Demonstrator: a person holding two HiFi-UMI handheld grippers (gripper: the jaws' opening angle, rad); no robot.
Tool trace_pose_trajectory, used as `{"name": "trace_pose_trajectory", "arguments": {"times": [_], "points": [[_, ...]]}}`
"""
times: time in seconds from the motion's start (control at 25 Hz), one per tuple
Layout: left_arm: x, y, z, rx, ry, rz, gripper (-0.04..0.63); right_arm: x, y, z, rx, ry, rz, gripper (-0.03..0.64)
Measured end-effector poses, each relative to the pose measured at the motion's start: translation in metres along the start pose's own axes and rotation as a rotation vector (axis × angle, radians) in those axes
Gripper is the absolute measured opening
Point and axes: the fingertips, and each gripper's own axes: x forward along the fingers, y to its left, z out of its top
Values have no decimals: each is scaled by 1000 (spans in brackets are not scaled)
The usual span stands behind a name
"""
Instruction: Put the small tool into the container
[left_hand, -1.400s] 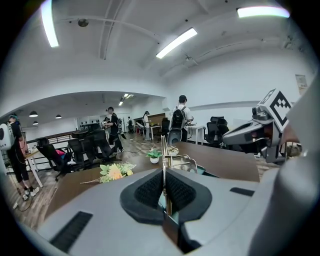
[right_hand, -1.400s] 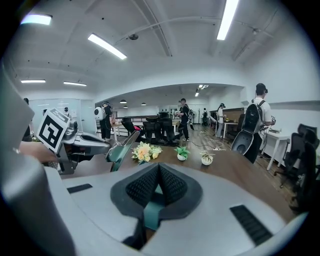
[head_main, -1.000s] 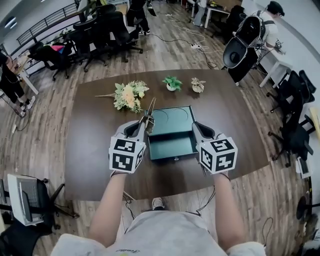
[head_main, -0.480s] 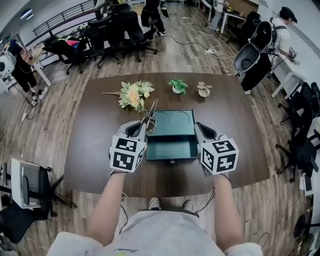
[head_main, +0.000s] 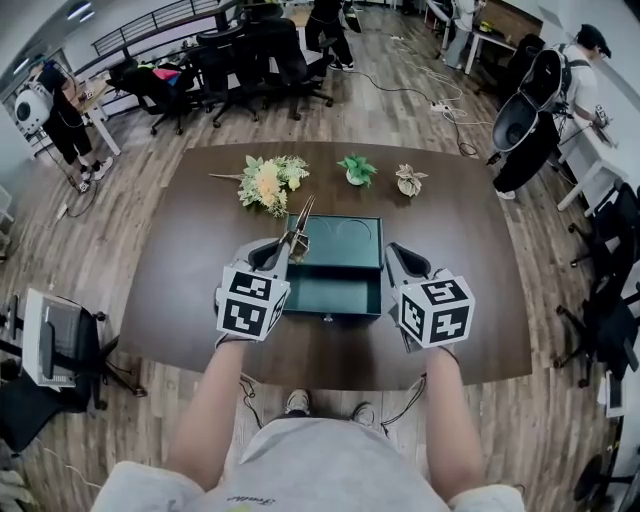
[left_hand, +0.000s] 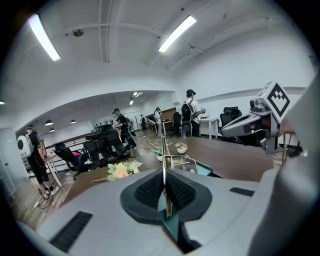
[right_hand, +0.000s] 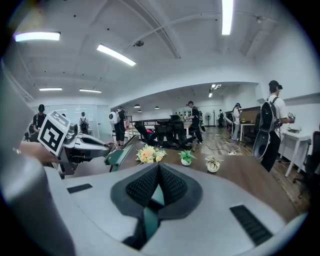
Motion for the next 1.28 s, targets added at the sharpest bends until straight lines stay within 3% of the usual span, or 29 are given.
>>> {"name": "trace_pose_trajectory", "arguments": {"times": [0.52, 1.28], "points": [[-5, -23, 0, 137, 29, -56, 2, -20, 2, -3, -8, -7, -2, 5], [13, -68, -25, 503, 178, -241, 2, -26, 7, -17, 59, -16, -2, 5]]}}
